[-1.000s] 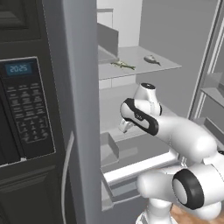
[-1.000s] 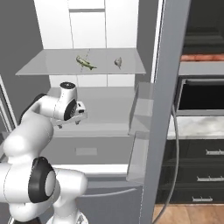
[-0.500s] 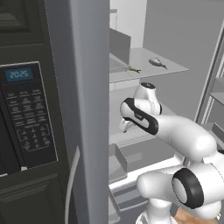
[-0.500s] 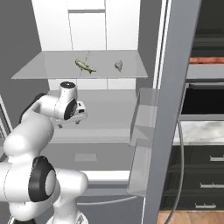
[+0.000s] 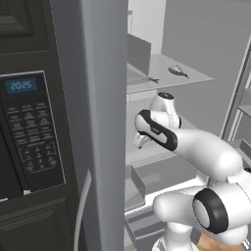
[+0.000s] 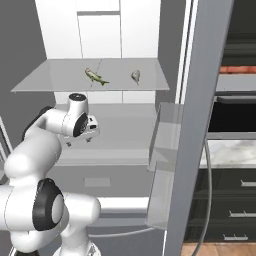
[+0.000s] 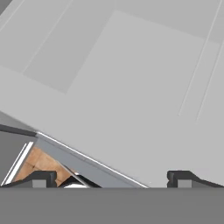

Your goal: Gather the lemon wedge and tomato from the fridge and place them on a tray on the dining counter. Then gather the fishs from the fridge and place them on the other tray.

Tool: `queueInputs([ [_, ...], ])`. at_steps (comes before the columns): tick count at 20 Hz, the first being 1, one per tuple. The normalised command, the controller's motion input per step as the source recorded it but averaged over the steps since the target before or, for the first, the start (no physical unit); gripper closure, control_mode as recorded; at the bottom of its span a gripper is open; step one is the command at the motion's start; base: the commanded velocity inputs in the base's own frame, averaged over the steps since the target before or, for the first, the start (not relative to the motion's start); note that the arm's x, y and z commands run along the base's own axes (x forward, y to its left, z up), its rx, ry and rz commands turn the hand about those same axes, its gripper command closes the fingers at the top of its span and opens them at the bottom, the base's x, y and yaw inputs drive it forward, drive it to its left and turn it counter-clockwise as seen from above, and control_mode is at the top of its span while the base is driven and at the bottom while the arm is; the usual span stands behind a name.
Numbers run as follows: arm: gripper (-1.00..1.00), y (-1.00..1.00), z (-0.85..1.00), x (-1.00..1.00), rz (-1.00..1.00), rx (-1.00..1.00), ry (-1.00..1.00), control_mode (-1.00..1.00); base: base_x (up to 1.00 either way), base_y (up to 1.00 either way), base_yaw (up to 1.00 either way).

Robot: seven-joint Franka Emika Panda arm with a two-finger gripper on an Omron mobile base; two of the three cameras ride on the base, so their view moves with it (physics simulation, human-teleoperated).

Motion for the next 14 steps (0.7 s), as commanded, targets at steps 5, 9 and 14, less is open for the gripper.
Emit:
queueInputs([
  [5,-1.00,0.00,0.00,0.00,0.00,0.00,0.00,1.00,0.12,0.00,0.00],
  [9,-1.00,0.00,0.00,0.00,0.00,0.00,0.00,1.00,0.00,0.00,0.00],
  [14,-1.00,0.00,0.00,0.00,0.00,0.00,0.00,1.00,0.00,0.00,0.00],
])
